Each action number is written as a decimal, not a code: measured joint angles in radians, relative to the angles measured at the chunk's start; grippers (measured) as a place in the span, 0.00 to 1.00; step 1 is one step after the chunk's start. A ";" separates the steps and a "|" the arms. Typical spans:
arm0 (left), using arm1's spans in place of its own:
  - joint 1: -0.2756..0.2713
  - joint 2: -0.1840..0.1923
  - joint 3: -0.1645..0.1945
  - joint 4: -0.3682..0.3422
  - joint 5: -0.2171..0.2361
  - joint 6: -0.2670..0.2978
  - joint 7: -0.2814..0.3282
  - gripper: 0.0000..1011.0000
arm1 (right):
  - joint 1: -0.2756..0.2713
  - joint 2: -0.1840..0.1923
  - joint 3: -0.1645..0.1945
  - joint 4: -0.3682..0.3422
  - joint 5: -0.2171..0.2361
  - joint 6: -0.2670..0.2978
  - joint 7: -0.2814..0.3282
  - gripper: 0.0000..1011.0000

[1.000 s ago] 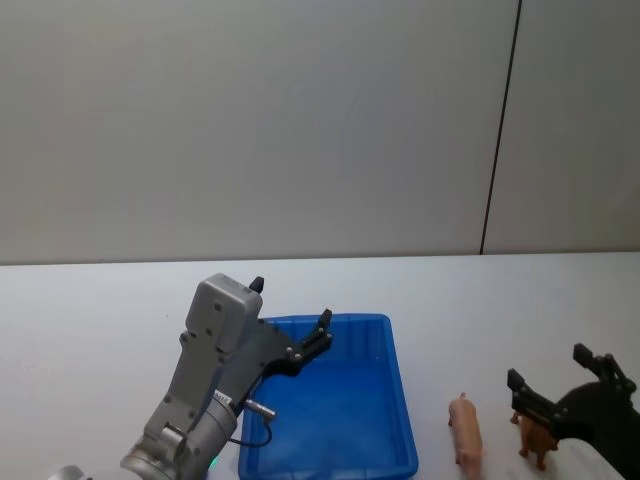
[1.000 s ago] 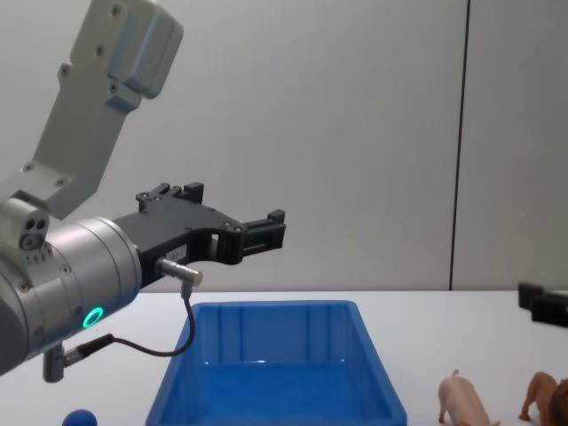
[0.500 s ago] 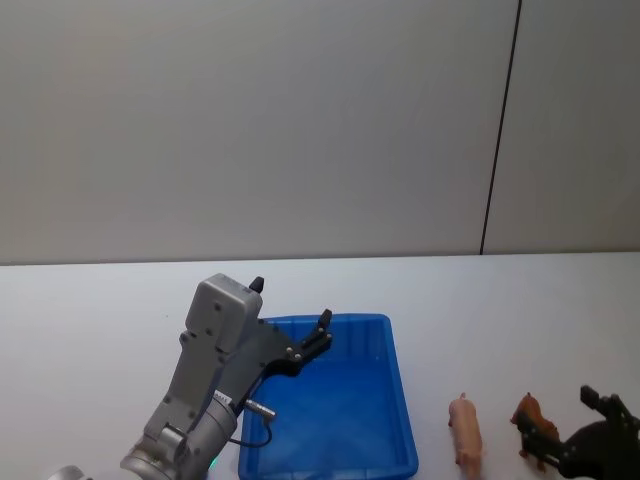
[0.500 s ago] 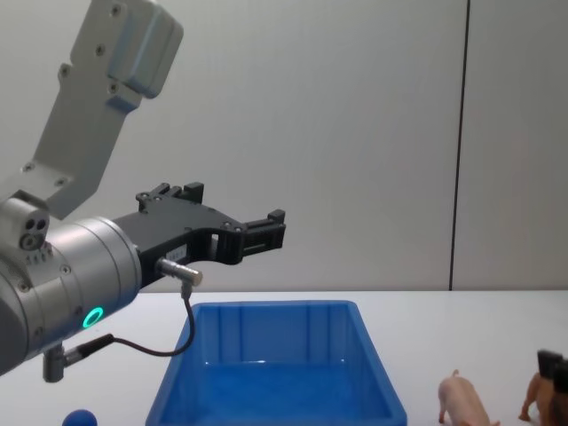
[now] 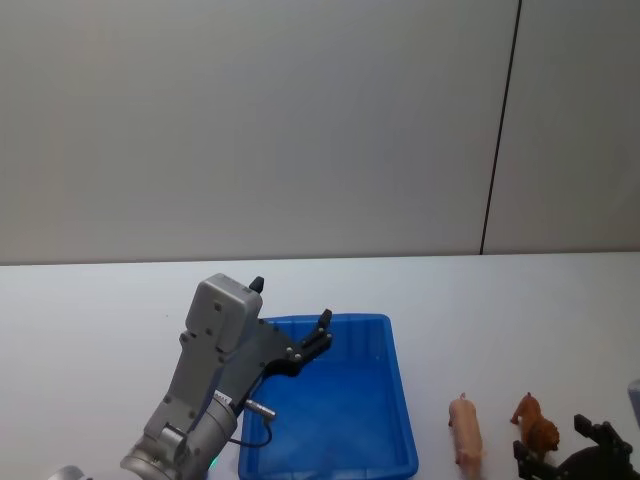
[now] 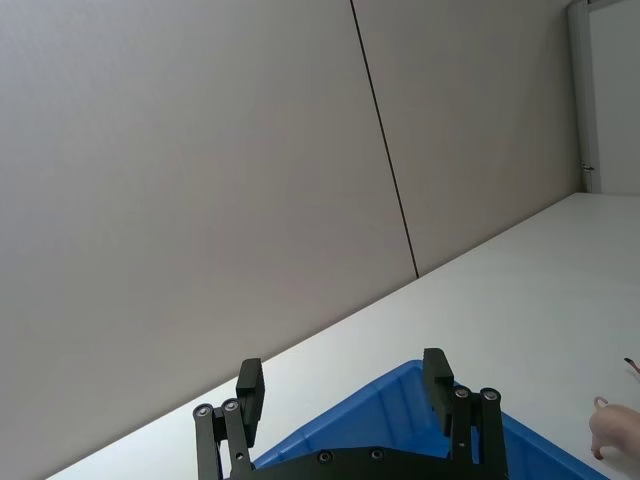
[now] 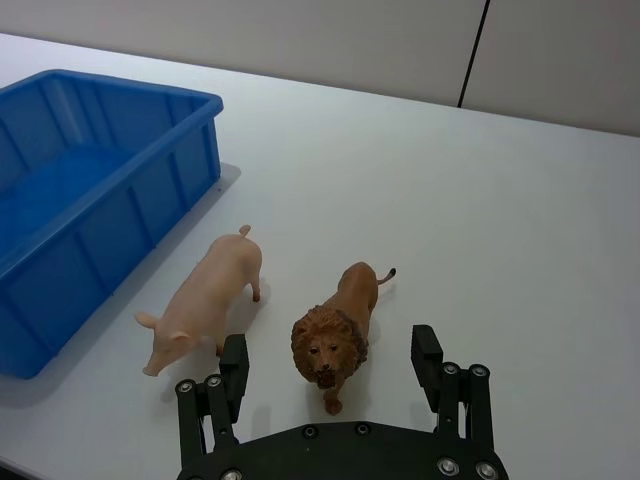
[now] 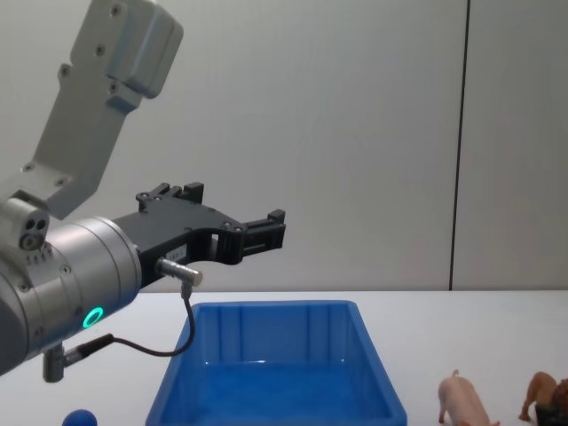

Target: Pick up the two dolls from the table and place them into the box.

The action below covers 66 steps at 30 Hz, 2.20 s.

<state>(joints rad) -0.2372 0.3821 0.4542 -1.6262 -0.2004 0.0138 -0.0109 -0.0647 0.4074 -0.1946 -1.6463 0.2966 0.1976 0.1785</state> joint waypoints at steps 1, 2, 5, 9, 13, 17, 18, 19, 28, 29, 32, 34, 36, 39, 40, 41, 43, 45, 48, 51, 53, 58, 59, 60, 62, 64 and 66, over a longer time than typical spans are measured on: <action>0.000 0.000 0.000 0.000 0.000 0.000 0.000 0.99 | 0.002 -0.002 -0.001 0.004 0.000 0.000 0.001 0.99; 0.000 0.000 0.000 0.000 0.000 0.000 0.000 0.99 | 0.002 -0.002 -0.001 0.004 0.000 0.000 0.001 0.99; 0.000 0.000 0.000 0.000 0.000 0.000 0.000 0.99 | 0.011 -0.008 -0.003 0.023 -0.001 -0.001 0.007 0.95; 0.000 0.000 0.000 0.000 0.000 0.000 0.000 0.99 | 0.022 -0.017 -0.005 0.043 0.001 -0.010 0.013 0.87; 0.000 0.000 0.000 0.000 0.000 0.000 0.000 0.99 | 0.032 -0.024 -0.006 0.058 0.005 -0.017 0.016 0.76; 0.000 0.000 0.000 0.000 0.000 0.000 0.000 0.99 | 0.042 -0.031 -0.008 0.073 0.007 -0.023 0.018 0.61; 0.000 0.000 0.000 0.000 0.000 0.000 0.000 0.99 | 0.042 -0.031 -0.008 0.073 0.007 -0.023 0.018 0.61; 0.000 0.000 0.000 0.000 0.000 0.000 0.000 0.99 | 0.044 -0.033 -0.008 0.077 0.007 -0.025 0.018 0.57; 0.000 0.000 0.000 0.000 0.000 0.000 0.000 0.99 | 0.053 -0.039 -0.009 0.083 -0.007 -0.052 0.012 0.42; 0.000 0.000 0.000 0.000 0.000 0.000 0.000 0.99 | 0.054 -0.039 -0.009 0.083 -0.010 -0.056 0.011 0.42; 0.000 0.000 0.000 0.000 0.000 0.000 0.000 0.99 | 0.057 -0.040 -0.009 0.077 -0.023 -0.071 0.007 0.42; 0.000 0.000 0.000 0.000 0.000 0.000 0.000 0.99 | 0.061 -0.040 -0.008 0.072 -0.031 -0.084 0.004 0.42; 0.000 0.000 0.000 0.000 0.000 0.000 0.000 0.99 | 0.064 -0.041 -0.008 0.068 -0.037 -0.092 0.004 0.42; 0.000 0.000 0.000 0.000 0.000 0.000 0.000 0.99 | 0.073 -0.043 -0.007 0.056 -0.050 -0.111 0.005 0.42; 0.000 0.000 0.000 0.000 0.000 0.000 0.000 0.99 | 0.078 -0.044 -0.007 0.052 -0.055 -0.118 0.008 0.42; 0.000 0.000 0.000 0.000 0.000 0.000 0.000 0.99 | 0.082 -0.046 -0.007 0.049 -0.058 -0.122 0.010 0.42; 0.000 0.000 0.000 0.000 0.000 0.000 0.000 0.99 | 0.094 -0.049 -0.007 0.040 -0.065 -0.134 0.022 0.42; 0.000 0.000 0.000 0.000 0.000 0.000 0.000 0.99 | 0.103 -0.052 -0.008 0.036 -0.068 -0.140 0.031 0.42; 0.000 0.000 0.000 0.000 0.000 0.000 0.000 0.99 | 0.123 -0.059 -0.009 0.028 -0.073 -0.151 0.054 0.42; 0.000 0.000 0.000 0.000 0.000 0.000 0.000 0.99 | 0.144 -0.068 -0.013 0.023 -0.074 -0.155 0.082 0.42; 0.000 0.000 0.000 0.000 0.000 0.000 0.000 0.99 | 0.158 -0.074 -0.015 0.022 -0.074 -0.155 0.097 0.42; 0.000 0.000 0.000 0.000 0.000 0.000 0.000 0.99 | 0.206 -0.100 -0.027 0.031 -0.067 -0.145 0.156 0.42; 0.000 0.000 0.000 0.000 0.000 0.000 0.000 0.99 | 0.212 -0.104 -0.029 0.034 -0.066 -0.141 0.165 0.42; 0.000 0.000 0.000 0.000 0.000 0.000 0.000 0.99 | 0.229 -0.114 -0.034 0.042 -0.063 -0.134 0.181 0.42; 0.000 0.000 0.000 0.000 0.000 0.000 0.000 0.99 | 0.251 -0.128 -0.042 0.055 -0.059 -0.119 0.208 0.42; 0.000 0.000 0.000 0.000 0.000 0.000 0.000 0.99 | 0.258 -0.133 -0.044 0.060 -0.058 -0.114 0.217 0.42; 0.000 0.000 0.000 0.000 0.000 0.000 0.000 0.99 | 0.288 -0.155 -0.057 0.085 -0.055 -0.094 0.250 0.42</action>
<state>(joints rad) -0.2372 0.3821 0.4542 -1.6262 -0.2004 0.0138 -0.0109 0.2230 0.2522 -0.2517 -1.5611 0.2416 0.1039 0.4283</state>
